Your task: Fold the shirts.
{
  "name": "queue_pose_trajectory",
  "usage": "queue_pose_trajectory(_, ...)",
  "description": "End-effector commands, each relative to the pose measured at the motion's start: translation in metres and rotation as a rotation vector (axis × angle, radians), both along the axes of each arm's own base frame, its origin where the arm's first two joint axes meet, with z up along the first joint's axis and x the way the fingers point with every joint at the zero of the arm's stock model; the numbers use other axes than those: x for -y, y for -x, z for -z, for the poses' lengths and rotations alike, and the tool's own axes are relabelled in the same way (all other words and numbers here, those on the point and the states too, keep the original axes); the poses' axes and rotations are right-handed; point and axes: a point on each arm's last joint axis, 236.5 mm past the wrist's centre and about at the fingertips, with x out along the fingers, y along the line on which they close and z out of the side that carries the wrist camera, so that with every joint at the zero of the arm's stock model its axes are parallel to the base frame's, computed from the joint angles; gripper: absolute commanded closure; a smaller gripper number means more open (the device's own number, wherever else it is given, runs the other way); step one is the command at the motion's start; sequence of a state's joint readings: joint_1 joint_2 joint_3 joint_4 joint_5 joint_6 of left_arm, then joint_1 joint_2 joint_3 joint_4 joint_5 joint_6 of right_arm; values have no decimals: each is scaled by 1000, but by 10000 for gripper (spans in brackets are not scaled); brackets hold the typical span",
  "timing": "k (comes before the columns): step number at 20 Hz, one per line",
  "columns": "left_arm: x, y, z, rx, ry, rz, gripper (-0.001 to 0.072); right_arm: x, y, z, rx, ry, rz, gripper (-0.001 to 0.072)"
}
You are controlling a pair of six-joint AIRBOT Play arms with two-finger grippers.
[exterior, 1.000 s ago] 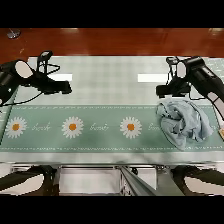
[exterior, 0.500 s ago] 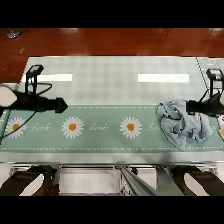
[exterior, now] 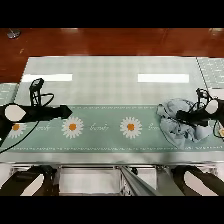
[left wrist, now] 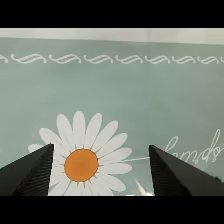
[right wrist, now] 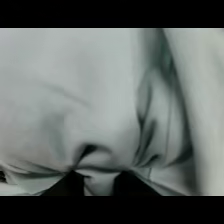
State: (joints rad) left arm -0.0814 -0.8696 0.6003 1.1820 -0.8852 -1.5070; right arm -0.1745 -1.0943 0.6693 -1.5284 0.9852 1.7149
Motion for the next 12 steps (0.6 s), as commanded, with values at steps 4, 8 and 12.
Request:
queue_pose_trajectory(4,12,31,-8,-88,-2,165,4,-13,-95,-211,524,26,-159,679)
queue_pose_trajectory(8,6,30,-46,36,-6,145,4,-51,-82,-378,857,117,-347,679)
queue_pose_trajectory(12,7,30,-53,52,11,115,4,-102,-45,-477,1068,106,-500,679)
